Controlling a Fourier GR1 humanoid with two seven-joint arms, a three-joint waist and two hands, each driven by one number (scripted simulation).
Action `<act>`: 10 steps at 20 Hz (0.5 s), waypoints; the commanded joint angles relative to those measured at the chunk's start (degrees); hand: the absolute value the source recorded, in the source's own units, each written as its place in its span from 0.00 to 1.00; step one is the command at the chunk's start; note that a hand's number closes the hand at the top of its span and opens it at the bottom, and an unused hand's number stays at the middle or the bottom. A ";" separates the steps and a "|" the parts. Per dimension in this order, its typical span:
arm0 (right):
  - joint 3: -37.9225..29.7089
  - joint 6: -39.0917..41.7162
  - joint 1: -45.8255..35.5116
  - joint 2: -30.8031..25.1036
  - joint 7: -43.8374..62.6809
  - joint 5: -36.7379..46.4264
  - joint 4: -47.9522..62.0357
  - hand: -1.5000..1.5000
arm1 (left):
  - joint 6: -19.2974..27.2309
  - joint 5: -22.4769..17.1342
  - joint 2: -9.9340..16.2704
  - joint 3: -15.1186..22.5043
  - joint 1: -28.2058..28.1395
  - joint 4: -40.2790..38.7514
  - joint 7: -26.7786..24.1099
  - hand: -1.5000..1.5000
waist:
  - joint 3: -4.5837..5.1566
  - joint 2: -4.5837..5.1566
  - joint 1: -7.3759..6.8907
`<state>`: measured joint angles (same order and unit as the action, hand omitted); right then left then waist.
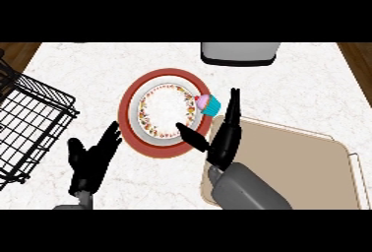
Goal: Pick the cupcake from the tray and place it in the plate
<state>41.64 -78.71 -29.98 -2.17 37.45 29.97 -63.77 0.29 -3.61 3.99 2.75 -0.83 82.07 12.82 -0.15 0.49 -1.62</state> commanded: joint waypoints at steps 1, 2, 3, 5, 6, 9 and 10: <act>6.41 -0.44 6.81 -5.30 -4.81 -6.84 -12.33 0.00 | 1.58 0.53 -0.74 0.33 -0.73 2.29 1.69 0.50 | 0.03 -0.32 0.97; 9.52 -2.93 8.53 -5.06 -7.22 -8.66 -11.77 0.00 | -0.16 -0.53 0.77 -0.42 -0.69 3.11 2.03 0.50 | -0.03 -0.14 0.46; 10.06 -1.55 10.28 -4.41 -7.95 -7.98 -12.85 0.00 | 1.23 0.74 -0.91 -0.07 -0.28 -0.46 -0.52 0.50 | 0.07 -0.30 1.13; 12.29 -1.29 12.17 -8.08 -10.78 -11.79 -17.11 0.00 | -1.48 -0.67 0.92 -0.93 -0.37 -0.27 -0.56 0.50 | 0.05 -0.26 1.03; 13.83 -3.28 14.24 -7.04 -12.80 -11.84 -15.07 0.00 | 1.33 1.93 -1.34 -0.16 0.67 -4.36 -3.97 0.50 | 0.05 -0.20 1.16; 14.38 -0.08 18.66 -9.06 -15.08 -11.36 -18.00 0.00 | -2.11 -1.00 1.34 -2.42 -1.62 -2.53 -3.51 0.50 | 0.11 -0.44 1.41; 15.07 -0.64 18.27 -8.42 -17.53 -13.28 -15.61 0.00 | -0.45 0.43 0.09 -1.84 1.98 -5.08 -2.85 0.50 | 0.09 -0.35 1.39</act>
<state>54.08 -79.53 -15.44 -9.57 24.99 19.41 -78.89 -0.43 -3.91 4.33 1.34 -0.75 79.95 11.14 -0.08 0.16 -0.46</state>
